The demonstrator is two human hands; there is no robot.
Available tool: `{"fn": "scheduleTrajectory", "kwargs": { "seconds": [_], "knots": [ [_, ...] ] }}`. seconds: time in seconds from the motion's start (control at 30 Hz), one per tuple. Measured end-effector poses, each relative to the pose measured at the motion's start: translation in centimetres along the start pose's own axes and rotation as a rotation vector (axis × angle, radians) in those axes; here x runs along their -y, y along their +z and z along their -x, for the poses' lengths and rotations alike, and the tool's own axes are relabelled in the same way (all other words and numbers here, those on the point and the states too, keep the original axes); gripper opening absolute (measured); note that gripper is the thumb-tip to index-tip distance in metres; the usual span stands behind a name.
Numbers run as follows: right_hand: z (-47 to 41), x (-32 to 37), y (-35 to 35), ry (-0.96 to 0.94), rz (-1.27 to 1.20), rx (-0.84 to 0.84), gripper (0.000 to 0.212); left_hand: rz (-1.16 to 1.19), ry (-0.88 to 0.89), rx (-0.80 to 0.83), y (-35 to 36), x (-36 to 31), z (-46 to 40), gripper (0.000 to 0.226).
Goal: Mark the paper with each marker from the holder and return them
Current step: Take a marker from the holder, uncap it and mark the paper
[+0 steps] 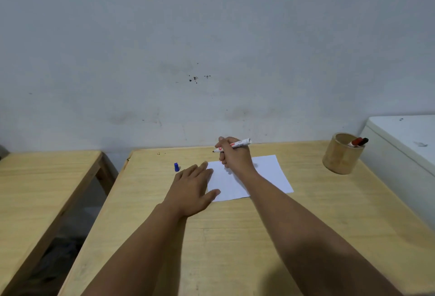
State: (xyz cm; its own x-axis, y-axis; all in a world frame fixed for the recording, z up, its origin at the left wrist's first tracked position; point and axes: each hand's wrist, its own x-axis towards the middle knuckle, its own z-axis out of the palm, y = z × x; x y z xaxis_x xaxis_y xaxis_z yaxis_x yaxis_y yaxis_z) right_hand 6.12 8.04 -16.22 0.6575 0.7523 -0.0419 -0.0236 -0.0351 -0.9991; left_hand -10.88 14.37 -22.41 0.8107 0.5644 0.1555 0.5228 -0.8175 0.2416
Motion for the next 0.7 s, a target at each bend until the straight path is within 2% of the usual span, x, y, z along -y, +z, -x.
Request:
{"fn": "scheduleTrajectory", "kwargs": {
  "seconds": [0.13, 0.3, 0.5, 0.7],
  "knots": [
    [-0.8, -1.8, 0.8, 0.005, 0.031, 0.016, 0.018, -0.049, -0.003, 0.067, 0.3, 0.3, -0.4, 0.084],
    [-1.0, -4.0, 1.3, 0.009, -0.003, -0.026, 0.029, -0.022, -0.033, 0.086, 0.1, 0.5, -0.2, 0.090],
    [-0.8, -4.7, 1.4, -0.006, 0.081, 0.001, 0.034, -0.014, -0.089, 0.039, 0.3, 0.5, 0.5, 0.094],
    [-0.9, -5.2, 1.4, -0.044, 0.172, 0.040, 0.032, 0.001, -0.107, -0.022, 0.1, 0.2, 0.7, 0.088]
  ]
}}
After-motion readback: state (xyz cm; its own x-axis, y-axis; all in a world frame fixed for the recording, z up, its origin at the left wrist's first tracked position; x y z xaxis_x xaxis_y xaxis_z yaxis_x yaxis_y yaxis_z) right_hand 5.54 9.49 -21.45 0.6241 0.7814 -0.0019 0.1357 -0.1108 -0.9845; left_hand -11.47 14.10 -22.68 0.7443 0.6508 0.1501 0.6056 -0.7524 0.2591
